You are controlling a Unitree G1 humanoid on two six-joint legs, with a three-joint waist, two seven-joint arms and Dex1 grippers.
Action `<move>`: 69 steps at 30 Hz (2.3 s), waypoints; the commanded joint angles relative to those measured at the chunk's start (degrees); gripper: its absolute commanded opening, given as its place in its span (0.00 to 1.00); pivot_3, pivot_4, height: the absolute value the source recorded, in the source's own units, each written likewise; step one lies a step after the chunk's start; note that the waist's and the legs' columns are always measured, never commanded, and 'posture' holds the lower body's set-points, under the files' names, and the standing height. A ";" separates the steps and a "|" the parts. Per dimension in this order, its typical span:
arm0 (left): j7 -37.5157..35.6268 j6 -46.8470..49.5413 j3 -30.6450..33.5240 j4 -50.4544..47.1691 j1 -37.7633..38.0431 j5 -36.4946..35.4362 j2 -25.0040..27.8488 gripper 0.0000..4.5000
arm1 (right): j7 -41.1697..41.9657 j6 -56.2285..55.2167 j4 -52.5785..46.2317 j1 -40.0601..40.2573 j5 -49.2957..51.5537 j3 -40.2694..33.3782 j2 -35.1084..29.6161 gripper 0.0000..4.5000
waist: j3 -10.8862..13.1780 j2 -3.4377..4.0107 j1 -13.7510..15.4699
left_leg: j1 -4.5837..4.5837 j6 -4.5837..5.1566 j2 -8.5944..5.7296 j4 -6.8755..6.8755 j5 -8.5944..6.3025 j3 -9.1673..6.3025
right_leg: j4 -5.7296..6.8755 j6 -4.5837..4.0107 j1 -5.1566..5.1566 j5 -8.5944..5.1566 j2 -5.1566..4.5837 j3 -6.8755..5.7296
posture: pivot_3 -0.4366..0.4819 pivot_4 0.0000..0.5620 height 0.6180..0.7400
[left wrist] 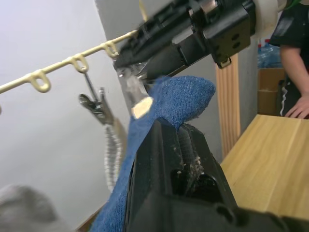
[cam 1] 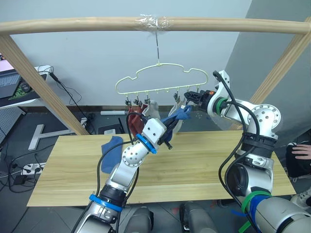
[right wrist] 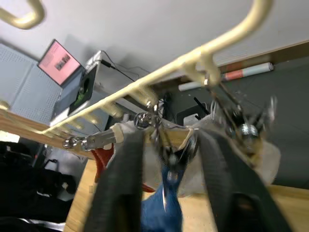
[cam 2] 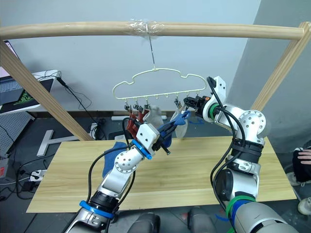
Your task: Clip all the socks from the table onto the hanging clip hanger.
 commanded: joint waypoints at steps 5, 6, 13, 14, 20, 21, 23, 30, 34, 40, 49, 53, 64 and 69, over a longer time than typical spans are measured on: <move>-1.81 1.56 0.15 -1.55 -1.10 -3.24 -1.17 0.00 | 2.49 -0.64 -2.13 -1.44 3.32 -1.18 -1.24 0.99 | 0.00 0.00 -0.08 | -0.20 0.01 0.01 0.03 0.01 -0.01 | 0.03 -0.02 -0.18 0.01 0.01 -0.02 | 0.45 0.31 1.00; -2.36 2.48 0.16 -1.49 -1.29 -4.57 -1.93 0.00 | 3.40 -0.64 -3.19 -0.92 3.98 -1.04 -1.78 0.99 | 0.00 0.00 -0.08 | -0.22 0.01 0.01 0.03 0.01 -0.01 | 0.03 -0.02 -0.19 0.01 0.01 -0.01 | 0.45 0.31 1.00; -5.43 10.11 1.46 -3.10 -1.46 -12.82 -5.74 0.00 | 7.03 -4.50 -9.98 4.40 2.86 4.49 -6.01 0.99 | 0.01 0.01 -0.11 | -0.34 0.02 -0.04 0.06 0.00 -0.06 | -0.05 0.01 -0.21 0.01 0.02 -0.08 | 0.44 0.31 1.00; -5.53 11.37 1.78 -3.42 -1.41 -13.84 -6.13 0.06 | 7.32 -4.87 -10.82 5.12 3.04 4.82 -6.32 1.00 | 0.01 0.02 -0.13 | -0.34 0.02 -0.03 0.06 0.00 -0.05 | -0.05 0.01 -0.21 0.01 0.02 -0.08 | 0.43 0.31 1.00; -7.03 18.01 2.88 -4.94 -1.49 -18.86 -7.46 0.43 | 7.12 -14.08 -16.15 9.64 -0.10 7.91 -7.34 1.00 | 0.01 0.02 -0.28 | -0.31 0.02 0.01 0.07 0.00 -0.04 | -0.02 0.13 -0.22 -0.06 0.08 -0.05 | 0.43 0.30 1.00; -7.04 18.20 2.87 -5.20 -1.40 -18.82 -7.21 0.48 | 7.34 -15.18 -16.64 10.10 -0.61 8.62 -7.54 1.00 | 0.01 0.02 -0.28 | -0.30 0.02 0.01 0.07 0.00 -0.03 | 0.00 0.20 -0.22 -0.10 0.09 -0.04 | 0.43 0.30 1.00; -7.27 18.40 2.84 -5.58 -1.19 -18.52 -6.47 0.61 | 6.80 -17.12 -17.34 10.99 -1.38 9.20 -7.30 1.00 | 0.01 0.02 -0.28 | -0.29 0.02 0.01 0.08 0.00 -0.03 | 0.00 0.26 -0.21 -0.14 0.12 -0.05 | 0.43 0.30 1.00; -8.56 20.93 5.63 -10.98 2.88 -19.55 -0.92 0.99 | 9.64 -24.96 -20.94 20.64 -6.91 16.28 -10.39 1.00 | 0.01 0.02 -0.22 | -0.29 0.02 0.01 0.06 0.01 -0.01 | -0.04 0.07 -0.23 -0.02 0.09 0.00 | 0.44 0.29 1.00; -9.23 22.76 8.75 -14.83 4.43 -20.34 3.45 0.99 | 11.18 -33.68 -23.03 27.84 -13.81 23.03 -12.26 1.00 | 0.01 0.02 -0.15 | -0.30 0.02 0.02 0.07 0.01 -0.04 | -0.04 0.12 -0.25 -0.05 0.06 -0.02 | 0.44 0.29 1.00; -11.40 24.33 12.71 -18.07 3.36 -21.95 8.97 1.00 | 6.24 -42.33 -22.51 29.94 -20.01 24.94 -7.68 0.79 | 0.01 0.02 -0.16 | -0.20 -0.01 0.03 0.12 0.03 -0.01 | 0.01 0.29 -0.19 -0.14 0.07 0.02 | 0.46 0.28 1.00; -12.07 26.16 13.71 -19.22 1.31 -23.43 10.52 1.00 | 3.44 -50.91 -18.23 28.50 -29.20 29.26 -5.44 0.64 | 0.01 0.02 0.02 | -0.22 -0.02 -0.01 0.09 0.03 -0.04 | -0.06 0.09 -0.20 -0.02 0.03 0.06 | 0.47 0.28 1.00; -11.63 25.95 13.28 -18.69 0.56 -23.03 9.86 1.00 | 2.33 -52.53 -15.55 26.70 -30.71 29.14 -3.31 0.64 | 0.01 0.02 -0.01 | -0.20 -0.02 0.01 0.08 0.03 -0.03 | -0.04 0.05 -0.20 0.00 0.03 0.04 | 0.48 0.28 1.00; -11.45 26.13 13.55 -19.34 0.97 -22.76 9.77 1.00 | 1.98 -56.25 -8.87 23.06 -33.39 29.14 -1.11 0.43 | 0.01 0.02 -0.03 | -0.17 -0.03 0.01 0.09 0.04 0.00 | 0.00 -0.01 -0.20 0.03 0.05 0.07 | 0.48 0.28 1.00; -11.25 26.47 13.57 -19.76 0.94 -22.84 9.80 1.00 | 2.23 -57.04 -7.11 21.74 -34.11 28.81 -0.96 0.27 | 0.01 0.02 0.01 | -0.17 -0.02 0.02 0.09 0.04 -0.02 | 0.01 -0.01 -0.19 0.04 0.05 0.05 | 0.50 0.29 1.00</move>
